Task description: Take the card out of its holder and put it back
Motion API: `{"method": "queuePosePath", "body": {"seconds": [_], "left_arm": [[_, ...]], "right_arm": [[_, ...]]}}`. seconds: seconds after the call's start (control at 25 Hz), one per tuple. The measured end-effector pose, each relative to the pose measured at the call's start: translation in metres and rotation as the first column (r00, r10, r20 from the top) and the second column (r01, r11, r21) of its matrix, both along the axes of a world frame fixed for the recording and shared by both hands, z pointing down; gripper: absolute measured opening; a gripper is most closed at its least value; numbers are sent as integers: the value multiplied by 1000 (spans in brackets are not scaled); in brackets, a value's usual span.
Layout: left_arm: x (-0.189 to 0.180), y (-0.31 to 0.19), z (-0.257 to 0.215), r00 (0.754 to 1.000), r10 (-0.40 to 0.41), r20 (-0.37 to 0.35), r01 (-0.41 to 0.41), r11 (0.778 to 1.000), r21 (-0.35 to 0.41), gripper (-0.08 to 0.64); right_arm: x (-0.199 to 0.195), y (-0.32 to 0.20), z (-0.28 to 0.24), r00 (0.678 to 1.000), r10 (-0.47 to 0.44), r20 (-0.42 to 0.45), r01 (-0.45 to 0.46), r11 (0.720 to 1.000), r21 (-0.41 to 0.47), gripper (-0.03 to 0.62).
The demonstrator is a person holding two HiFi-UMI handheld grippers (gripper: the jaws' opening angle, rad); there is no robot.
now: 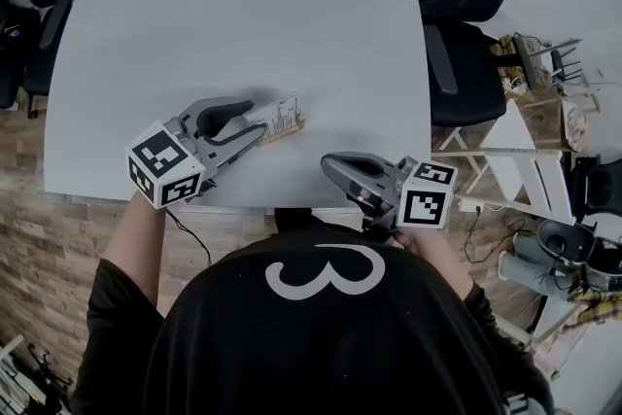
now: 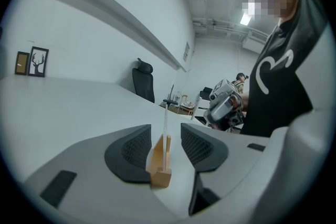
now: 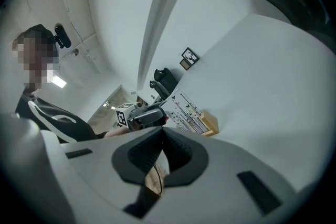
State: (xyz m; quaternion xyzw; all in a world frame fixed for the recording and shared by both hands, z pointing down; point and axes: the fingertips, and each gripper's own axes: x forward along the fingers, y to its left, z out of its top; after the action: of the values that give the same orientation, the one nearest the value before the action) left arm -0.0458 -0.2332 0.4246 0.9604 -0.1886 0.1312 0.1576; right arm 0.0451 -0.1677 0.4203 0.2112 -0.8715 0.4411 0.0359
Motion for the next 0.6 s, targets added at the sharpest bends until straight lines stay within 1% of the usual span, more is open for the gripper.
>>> {"method": "queuePosePath", "body": {"seconds": [0.08,0.16,0.28,0.4,0.48,0.6], "left_arm": [[-6,-1,-5,999,-47,-25,47,999,-3,197],[-13,0,-11,995,-84,-47,84,996,-7,217],[-21,9,-26,991,-118,-66,118,993,-4,221],[-28,24,-43,987,-145,-72,147,989,11,220],[-30,39,-54,982,-162,-94,162,987,-2,219],[-29,70,-72,978,-161,-133,158,987,-32,219]], "right_arm": [[0,5,-2,1000,2,0,-2,1000,5,6],[-1,9,-6,1000,3,2,-3,1000,12,6],[-4,16,-16,1000,3,9,-3,999,38,6],[-7,22,-29,1000,1,13,-2,996,87,6],[-7,30,-36,1000,2,13,-4,994,114,6],[-8,47,-50,1000,8,21,-11,989,147,6]]}}
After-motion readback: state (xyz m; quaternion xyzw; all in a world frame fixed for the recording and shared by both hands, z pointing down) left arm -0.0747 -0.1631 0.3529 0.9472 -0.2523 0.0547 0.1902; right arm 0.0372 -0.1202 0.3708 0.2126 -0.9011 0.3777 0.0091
